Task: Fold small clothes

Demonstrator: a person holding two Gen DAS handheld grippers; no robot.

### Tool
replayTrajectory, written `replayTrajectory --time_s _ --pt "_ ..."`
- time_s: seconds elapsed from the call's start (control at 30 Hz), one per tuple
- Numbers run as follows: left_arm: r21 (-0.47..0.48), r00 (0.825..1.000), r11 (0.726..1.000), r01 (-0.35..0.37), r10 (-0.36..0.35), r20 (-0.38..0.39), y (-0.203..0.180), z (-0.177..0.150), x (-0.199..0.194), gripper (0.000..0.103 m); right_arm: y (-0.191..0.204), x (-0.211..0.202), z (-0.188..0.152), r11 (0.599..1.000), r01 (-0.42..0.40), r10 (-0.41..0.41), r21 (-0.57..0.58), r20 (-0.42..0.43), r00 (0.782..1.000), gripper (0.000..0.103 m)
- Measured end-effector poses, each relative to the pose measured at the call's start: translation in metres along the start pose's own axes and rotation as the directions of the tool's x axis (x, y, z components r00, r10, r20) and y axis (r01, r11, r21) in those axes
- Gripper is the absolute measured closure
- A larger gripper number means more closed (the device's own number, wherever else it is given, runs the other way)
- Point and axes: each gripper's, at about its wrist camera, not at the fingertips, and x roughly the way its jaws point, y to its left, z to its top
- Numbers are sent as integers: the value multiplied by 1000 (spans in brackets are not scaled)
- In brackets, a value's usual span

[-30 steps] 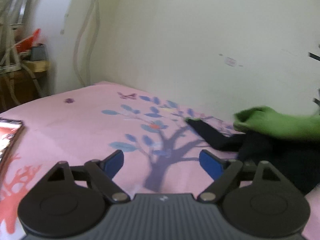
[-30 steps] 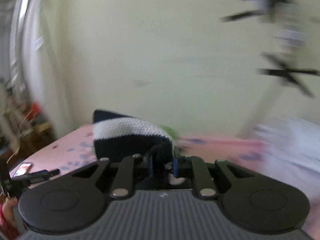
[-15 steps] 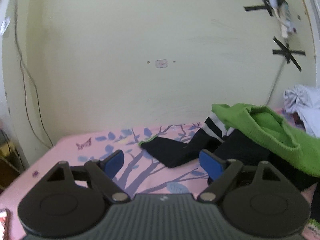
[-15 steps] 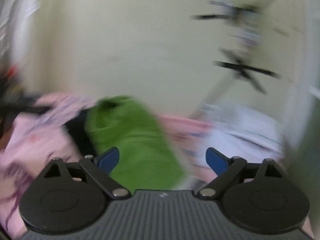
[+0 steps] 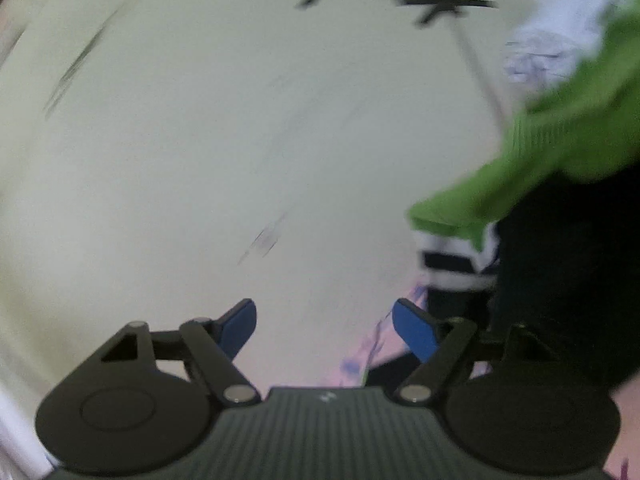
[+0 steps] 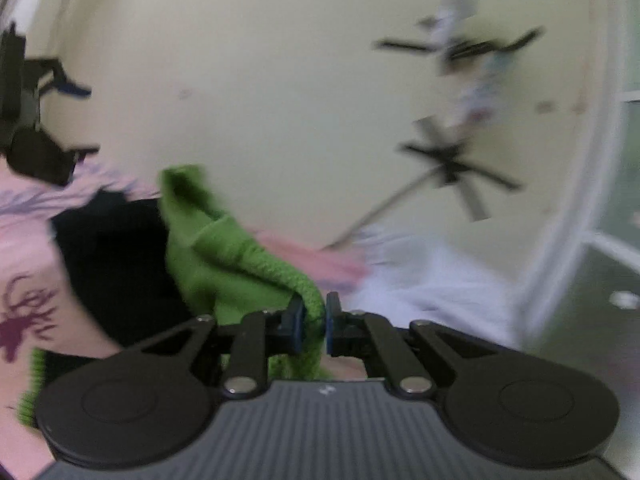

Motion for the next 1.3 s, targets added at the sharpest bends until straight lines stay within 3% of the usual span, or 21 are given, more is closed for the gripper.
replayTrajectory --time_s 0.13,0.27,0.43,0.47,0.5,0.53,0.57,0.67,0.73,0.87,0.93,1.03,1.1,1.23,1.3 --pt "181 994 982 52 -69 87 -34 27 16 25 -21 -8 -4 996 62 -63 70 10 998 103" --pt "282 972 953 111 -163 168 -53 53 15 23 -11 -6 -8 995 97 -97 18 29 995 103" --pt "441 956 889 127 -228 185 -80 60 28 24 -5 -11 -16 991 135 -136 20 80 987 103" --pt "463 956 878 125 -231 181 -82 58 35 40 -5 -13 -14 990 136 -139 36 87 986 103" --pt "464 958 875 139 -237 160 -82 59 40 70 -5 -19 -13 990 135 -139 43 97 986 103" --pt "444 960 880 170 -250 126 -81 63 44 87 -6 -20 -12 989 140 -145 49 105 984 103" --pt "409 962 893 190 -252 104 -76 65 44 92 -7 -19 -11 988 143 -149 55 108 983 103" --pt "226 966 961 157 -197 168 -40 78 32 92 -14 -23 -11 988 140 -148 69 131 980 103" --pt "78 969 989 130 -143 200 0 85 10 92 -19 -28 -3 986 141 -153 86 170 973 103" --pt "-144 962 987 73 -32 271 77 84 -56 92 -37 -49 31 984 96 -138 152 300 944 103" --pt "-208 952 978 34 32 304 103 84 -93 92 -45 -63 56 982 61 -128 181 387 913 103" --pt "-286 908 953 -96 202 368 145 80 -153 92 -53 -92 95 980 -8 -97 197 517 851 103" --pt "-364 865 916 -170 316 391 177 80 -193 92 -56 -115 124 982 -51 -68 180 598 798 103" --pt "-460 782 849 -259 464 416 222 82 -257 92 -66 -152 174 986 -104 -22 134 708 706 103" --pt "-478 735 821 -314 528 425 237 84 -281 92 -77 -164 200 984 -130 -1 120 740 673 103"
